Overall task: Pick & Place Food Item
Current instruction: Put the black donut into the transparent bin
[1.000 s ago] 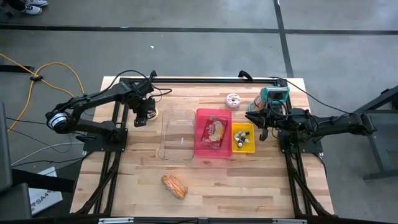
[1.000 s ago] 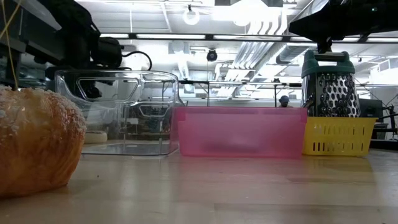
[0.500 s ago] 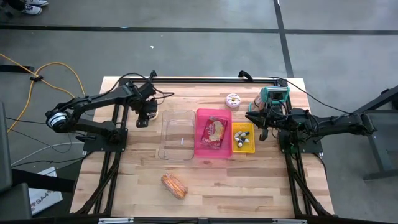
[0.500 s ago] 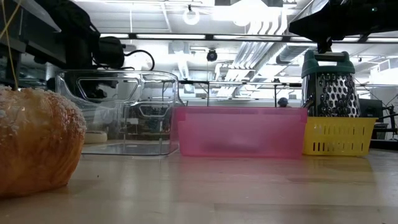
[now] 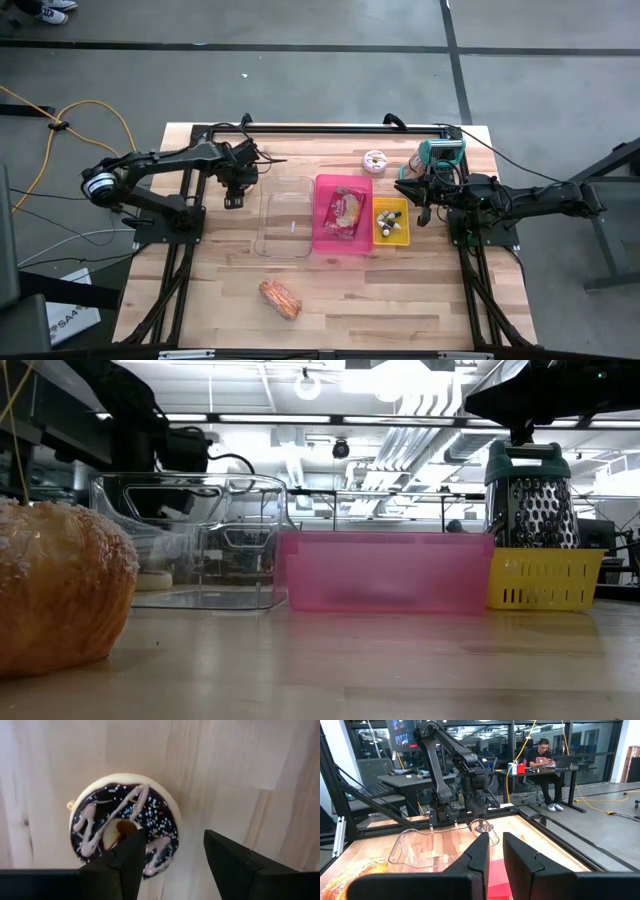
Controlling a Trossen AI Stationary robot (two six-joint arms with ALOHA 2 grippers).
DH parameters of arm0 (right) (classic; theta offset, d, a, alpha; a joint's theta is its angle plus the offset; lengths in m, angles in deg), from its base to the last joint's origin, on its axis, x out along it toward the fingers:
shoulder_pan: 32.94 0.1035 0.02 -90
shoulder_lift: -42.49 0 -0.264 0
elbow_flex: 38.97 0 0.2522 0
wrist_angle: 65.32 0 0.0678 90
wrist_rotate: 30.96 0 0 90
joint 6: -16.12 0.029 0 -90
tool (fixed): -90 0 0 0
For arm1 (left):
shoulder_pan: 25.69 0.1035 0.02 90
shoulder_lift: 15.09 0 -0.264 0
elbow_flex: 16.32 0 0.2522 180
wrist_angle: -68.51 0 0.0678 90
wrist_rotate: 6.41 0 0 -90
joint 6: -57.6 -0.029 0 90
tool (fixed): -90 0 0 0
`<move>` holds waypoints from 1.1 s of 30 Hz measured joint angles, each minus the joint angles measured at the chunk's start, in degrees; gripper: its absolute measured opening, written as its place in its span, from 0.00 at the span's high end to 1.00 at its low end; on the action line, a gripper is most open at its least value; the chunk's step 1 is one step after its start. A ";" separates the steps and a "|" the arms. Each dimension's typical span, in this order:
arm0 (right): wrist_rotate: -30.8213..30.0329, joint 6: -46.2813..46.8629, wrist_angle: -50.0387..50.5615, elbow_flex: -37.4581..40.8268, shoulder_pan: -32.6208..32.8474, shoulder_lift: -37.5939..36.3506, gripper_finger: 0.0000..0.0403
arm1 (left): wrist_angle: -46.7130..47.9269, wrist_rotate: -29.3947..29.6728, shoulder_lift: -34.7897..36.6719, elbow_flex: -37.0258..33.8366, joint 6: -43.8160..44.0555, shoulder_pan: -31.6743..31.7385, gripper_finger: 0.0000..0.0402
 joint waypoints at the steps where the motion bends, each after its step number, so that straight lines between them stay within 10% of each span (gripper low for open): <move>1: -0.02 0.00 0.02 0.00 0.01 0.00 0.89 | -0.62 0.00 -0.68 0.00 0.10 0.02 0.52; 33: 0.01 0.00 0.02 0.02 0.00 0.00 0.89 | -3.60 0.55 -4.36 -0.50 6.54 3.54 0.65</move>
